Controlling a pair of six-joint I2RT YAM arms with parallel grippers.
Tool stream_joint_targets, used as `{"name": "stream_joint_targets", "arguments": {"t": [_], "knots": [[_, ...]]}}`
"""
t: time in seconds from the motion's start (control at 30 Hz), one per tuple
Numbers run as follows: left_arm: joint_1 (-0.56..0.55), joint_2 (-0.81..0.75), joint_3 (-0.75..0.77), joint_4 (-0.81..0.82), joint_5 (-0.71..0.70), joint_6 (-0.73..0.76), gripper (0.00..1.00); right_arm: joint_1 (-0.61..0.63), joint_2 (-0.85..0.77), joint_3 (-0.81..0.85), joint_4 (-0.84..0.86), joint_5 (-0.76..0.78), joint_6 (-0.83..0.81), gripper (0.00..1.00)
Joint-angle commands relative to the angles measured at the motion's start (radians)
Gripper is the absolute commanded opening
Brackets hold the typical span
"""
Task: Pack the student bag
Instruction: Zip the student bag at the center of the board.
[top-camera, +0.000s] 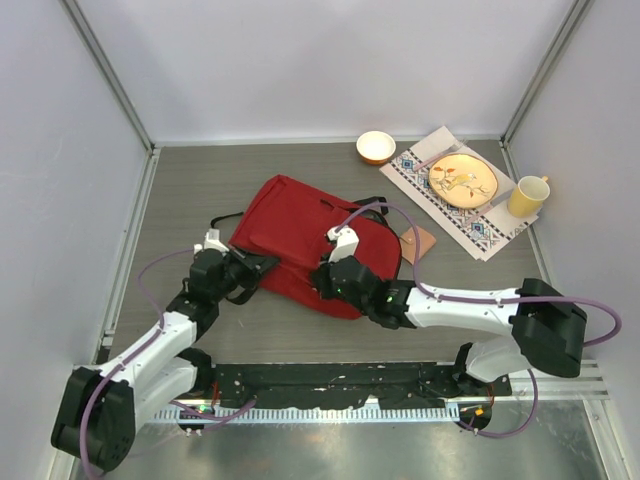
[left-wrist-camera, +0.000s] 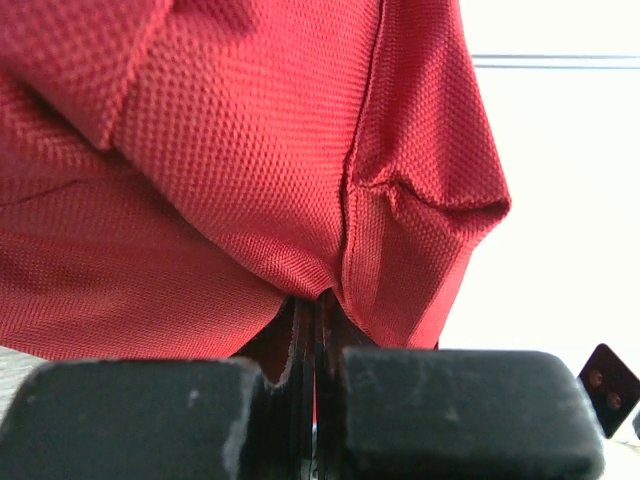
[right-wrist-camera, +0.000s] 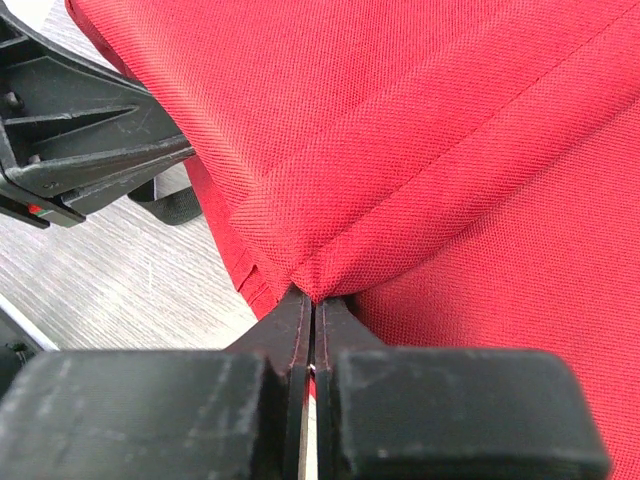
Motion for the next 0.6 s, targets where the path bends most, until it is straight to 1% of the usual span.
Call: {"name": "stream_joint_targets", "arguments": {"t": [0.0, 0.07, 0.1, 0.17, 0.2, 0.27, 0.3, 0.33, 0.37, 0.4, 0.5, 0.57], "knots": [[0.079, 0.026, 0.021, -0.009, -0.182, 0.036, 0.0, 0.005, -0.093, -0.038, -0.034, 0.042, -0.003, 0.01], [0.088, 0.031, 0.023, -0.004, -0.182, 0.036, 0.0, 0.004, -0.093, -0.041, -0.032, 0.017, -0.021, 0.01], [0.091, 0.031, 0.024, -0.003, -0.153, 0.034, 0.0, 0.005, -0.082, -0.038, -0.035, -0.005, -0.036, 0.01], [0.097, 0.031, 0.024, 0.0, -0.15, 0.034, 0.0, 0.005, -0.059, -0.003, -0.052, -0.105, -0.101, 0.01], [0.098, 0.031, 0.027, 0.002, -0.15, 0.034, 0.0, 0.005, -0.039, 0.012, -0.087, -0.148, -0.131, 0.01], [0.102, 0.033, 0.029, 0.002, -0.147, 0.036, 0.0, 0.005, 0.016, 0.07, -0.146, -0.187, -0.164, 0.01], [0.102, 0.034, 0.029, 0.002, -0.145, 0.036, 0.0, 0.004, 0.033, 0.086, -0.21, -0.185, -0.187, 0.01], [0.102, 0.034, 0.029, 0.002, -0.144, 0.036, 0.0, 0.005, 0.047, 0.101, -0.238, -0.176, -0.195, 0.01], [0.103, 0.033, 0.027, 0.002, -0.144, 0.036, 0.0, 0.005, 0.083, 0.136, -0.27, -0.15, -0.196, 0.01], [0.103, 0.033, 0.027, 0.002, -0.142, 0.034, 0.0, 0.005, 0.094, 0.153, -0.331, -0.091, -0.189, 0.01], [0.105, 0.031, 0.026, 0.008, -0.139, 0.03, 0.0, 0.005, 0.111, 0.149, -0.313, -0.061, -0.184, 0.01], [0.103, 0.028, 0.024, 0.013, -0.133, 0.025, 0.0, 0.005, 0.128, 0.152, -0.298, -0.058, -0.147, 0.02]]}}
